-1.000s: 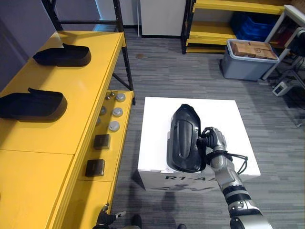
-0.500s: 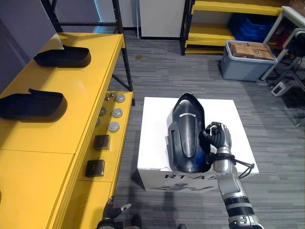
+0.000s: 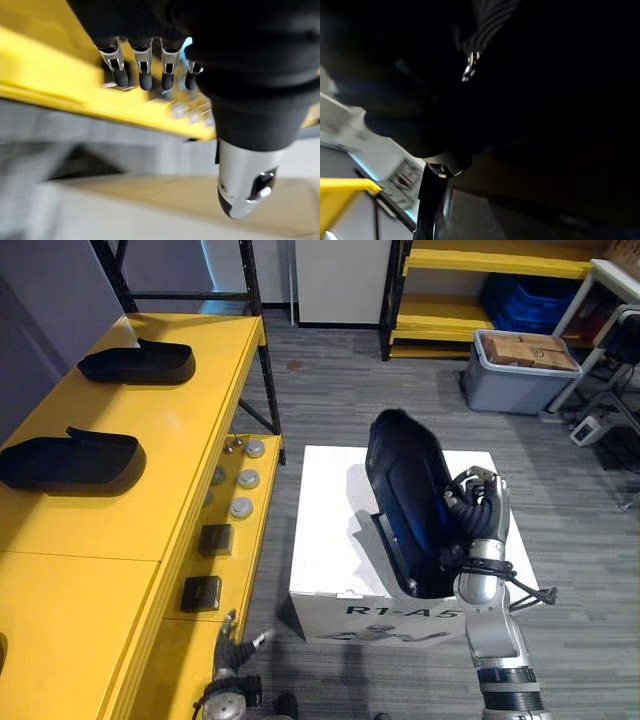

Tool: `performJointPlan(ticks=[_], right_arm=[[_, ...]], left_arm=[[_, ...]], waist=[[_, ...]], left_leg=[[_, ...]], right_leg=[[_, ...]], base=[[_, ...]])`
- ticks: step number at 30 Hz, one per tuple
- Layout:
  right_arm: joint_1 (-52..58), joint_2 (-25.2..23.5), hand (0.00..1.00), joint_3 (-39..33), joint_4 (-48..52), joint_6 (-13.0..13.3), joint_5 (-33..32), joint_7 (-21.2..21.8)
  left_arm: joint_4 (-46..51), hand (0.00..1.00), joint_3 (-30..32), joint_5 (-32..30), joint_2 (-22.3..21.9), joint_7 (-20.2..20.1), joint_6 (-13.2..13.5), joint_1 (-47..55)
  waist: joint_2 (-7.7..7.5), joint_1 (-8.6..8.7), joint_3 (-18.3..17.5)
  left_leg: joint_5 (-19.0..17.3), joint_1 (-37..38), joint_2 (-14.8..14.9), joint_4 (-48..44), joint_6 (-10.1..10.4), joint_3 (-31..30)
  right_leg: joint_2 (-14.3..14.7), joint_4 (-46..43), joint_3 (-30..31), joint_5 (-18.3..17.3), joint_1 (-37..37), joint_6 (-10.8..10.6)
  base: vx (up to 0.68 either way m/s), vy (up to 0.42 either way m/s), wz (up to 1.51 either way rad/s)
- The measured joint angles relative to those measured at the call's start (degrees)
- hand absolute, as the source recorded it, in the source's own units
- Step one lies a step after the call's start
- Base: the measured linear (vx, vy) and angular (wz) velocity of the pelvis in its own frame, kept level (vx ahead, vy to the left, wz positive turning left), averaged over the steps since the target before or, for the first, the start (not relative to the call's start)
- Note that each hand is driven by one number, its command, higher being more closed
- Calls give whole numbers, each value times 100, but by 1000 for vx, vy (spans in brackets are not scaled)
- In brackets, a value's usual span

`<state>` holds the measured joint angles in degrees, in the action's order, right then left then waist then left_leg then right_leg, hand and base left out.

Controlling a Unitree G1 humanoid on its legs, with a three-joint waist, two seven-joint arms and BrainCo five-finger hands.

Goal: Walk over and take plastic housings, then place them on the shelf

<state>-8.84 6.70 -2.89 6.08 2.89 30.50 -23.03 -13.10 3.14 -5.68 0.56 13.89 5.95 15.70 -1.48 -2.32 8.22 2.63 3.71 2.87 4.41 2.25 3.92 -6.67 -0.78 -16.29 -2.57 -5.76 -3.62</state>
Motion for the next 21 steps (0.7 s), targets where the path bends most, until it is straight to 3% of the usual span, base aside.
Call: performJointPlan(ticks=[12,16,21], right_arm=[[0,-91,100,130,451,74,-158,4],[-14,-92,100,423,698,199,-219,5],[-117,-97,100,920,702,239,-312,16]], left_arm=[[2146,0,-208,90,-149,157,222,7],[2803,0,-874,385,7,151,464,-86],[2843,0,-1601,682,33,-74,466,-382]], waist=[[59,8,-141],[100,11,-269],[126,14,-355]], left_leg=[[-2,47,2,-40,-1,2],[-1,60,2,-42,-1,4],[-2,115,13,-44,-1,51]], right_leg=[[-7,-42,9,0,-42,1],[-8,-45,12,0,-54,1],[0,-66,58,0,-75,1]], base=[[0,0,0],[0,0,0],[-1,1,-3]])
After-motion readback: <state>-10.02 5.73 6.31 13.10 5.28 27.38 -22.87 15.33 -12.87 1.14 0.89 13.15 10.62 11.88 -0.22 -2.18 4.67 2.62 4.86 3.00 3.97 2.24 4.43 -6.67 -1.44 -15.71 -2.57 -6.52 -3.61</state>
